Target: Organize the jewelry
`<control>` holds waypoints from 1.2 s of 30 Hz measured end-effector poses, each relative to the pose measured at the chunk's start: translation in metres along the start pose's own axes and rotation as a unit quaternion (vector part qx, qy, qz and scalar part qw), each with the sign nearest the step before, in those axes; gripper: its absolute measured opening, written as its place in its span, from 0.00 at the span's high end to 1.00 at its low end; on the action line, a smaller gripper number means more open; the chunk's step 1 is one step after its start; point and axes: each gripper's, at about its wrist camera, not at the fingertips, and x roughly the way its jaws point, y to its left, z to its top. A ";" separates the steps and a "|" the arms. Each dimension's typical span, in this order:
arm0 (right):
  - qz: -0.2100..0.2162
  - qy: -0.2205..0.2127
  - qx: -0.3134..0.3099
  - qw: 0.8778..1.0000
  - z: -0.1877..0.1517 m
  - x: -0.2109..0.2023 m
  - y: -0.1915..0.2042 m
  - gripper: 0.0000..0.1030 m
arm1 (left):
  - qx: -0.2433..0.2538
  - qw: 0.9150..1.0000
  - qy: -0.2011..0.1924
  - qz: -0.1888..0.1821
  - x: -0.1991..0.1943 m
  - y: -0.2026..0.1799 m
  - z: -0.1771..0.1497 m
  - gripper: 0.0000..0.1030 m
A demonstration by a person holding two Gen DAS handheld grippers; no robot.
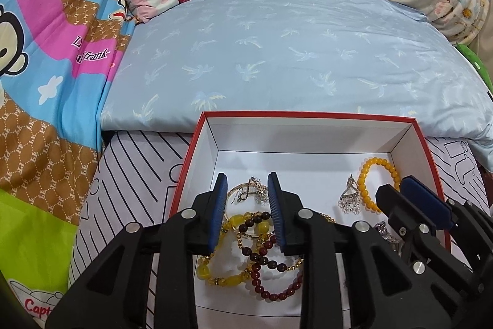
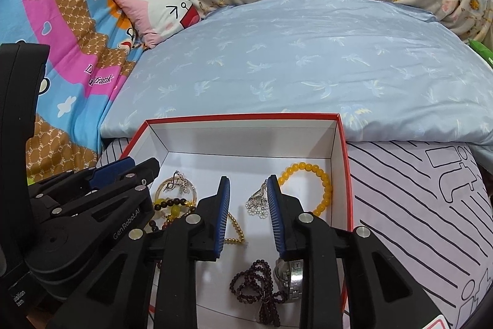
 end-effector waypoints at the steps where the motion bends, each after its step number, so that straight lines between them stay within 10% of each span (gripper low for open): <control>1: -0.001 0.000 0.000 1.000 -0.001 -0.001 0.000 0.74 | 0.000 1.000 0.000 0.000 0.000 0.000 -0.001 0.75; 17: -0.041 -0.001 0.004 0.999 -0.020 -0.047 0.008 0.57 | 0.005 1.000 -0.007 0.007 -0.041 0.005 -0.023 0.62; 36: -0.091 -0.025 0.028 0.995 -0.074 -0.124 0.001 0.27 | -0.012 0.999 -0.026 0.038 -0.109 0.013 -0.080 0.11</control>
